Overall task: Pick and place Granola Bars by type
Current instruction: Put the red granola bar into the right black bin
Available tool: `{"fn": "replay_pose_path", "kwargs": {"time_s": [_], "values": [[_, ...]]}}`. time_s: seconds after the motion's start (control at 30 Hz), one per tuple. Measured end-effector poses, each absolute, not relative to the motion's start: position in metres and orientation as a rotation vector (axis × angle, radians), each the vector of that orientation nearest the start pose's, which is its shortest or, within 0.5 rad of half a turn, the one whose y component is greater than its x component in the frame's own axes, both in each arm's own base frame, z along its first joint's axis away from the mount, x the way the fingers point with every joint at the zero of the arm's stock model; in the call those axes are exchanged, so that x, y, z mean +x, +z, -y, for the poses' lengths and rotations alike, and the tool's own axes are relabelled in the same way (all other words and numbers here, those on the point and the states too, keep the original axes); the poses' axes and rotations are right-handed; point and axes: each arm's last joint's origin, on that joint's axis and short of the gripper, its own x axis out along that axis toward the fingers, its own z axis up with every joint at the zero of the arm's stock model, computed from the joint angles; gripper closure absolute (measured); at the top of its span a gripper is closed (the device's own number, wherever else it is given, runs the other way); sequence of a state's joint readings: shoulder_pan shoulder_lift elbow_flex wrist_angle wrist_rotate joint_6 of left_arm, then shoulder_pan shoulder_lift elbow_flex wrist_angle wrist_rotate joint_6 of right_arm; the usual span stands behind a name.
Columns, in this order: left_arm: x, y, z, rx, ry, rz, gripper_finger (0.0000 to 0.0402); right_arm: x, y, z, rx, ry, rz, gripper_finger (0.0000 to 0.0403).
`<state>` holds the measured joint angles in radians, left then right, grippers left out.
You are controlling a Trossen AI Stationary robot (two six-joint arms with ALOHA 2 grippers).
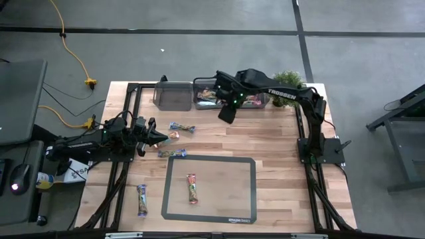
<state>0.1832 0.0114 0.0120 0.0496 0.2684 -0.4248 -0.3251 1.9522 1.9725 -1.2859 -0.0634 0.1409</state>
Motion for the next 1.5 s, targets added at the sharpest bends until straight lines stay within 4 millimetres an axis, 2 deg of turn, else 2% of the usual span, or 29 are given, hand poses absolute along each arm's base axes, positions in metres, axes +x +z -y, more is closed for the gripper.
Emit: {"fn": "replay_pose_path", "kwargs": {"time_s": [0.23, 0.6, 0.77, 0.93, 1.17, 1.33, 1.5], "values": [[0.096, 0.171, -0.01, -0.413, -0.094, 0.03, 0.0401, 0.387, 0.327, 0.073, 0.62, -0.084, -1.189, 0.0259], [0.096, 0.171, -0.01, -0.413, -0.094, 0.03, 0.0401, 0.413, 0.337, -0.019, 0.736, 0.006, -1.065, 0.0257], [0.096, 0.171, -0.01, -0.413, -0.094, 0.03, 0.0401, 0.423, 0.347, -0.063, 0.764, 0.043, -0.916, 0.026], [0.096, 0.171, -0.01, -0.413, -0.094, 0.03, 0.0401, 0.429, 0.362, -0.102, 0.741, 0.04, -0.677, 0.0261], [0.096, 0.171, -0.01, -0.413, -0.094, 0.03, 0.0401, 0.431, 0.38, -0.132, 0.752, -0.039, -0.404, 0.0264], [0.096, 0.171, -0.01, -0.413, -0.094, 0.03, 0.0401, 0.432, 0.392, -0.148, 0.759, -0.019, -0.227, 0.0274], [0.096, 0.171, -0.01, -0.413, -0.094, 0.03, 0.0401, 0.446, 0.39, -0.161, 0.751, 0.033, -0.074, 0.0283]]}}
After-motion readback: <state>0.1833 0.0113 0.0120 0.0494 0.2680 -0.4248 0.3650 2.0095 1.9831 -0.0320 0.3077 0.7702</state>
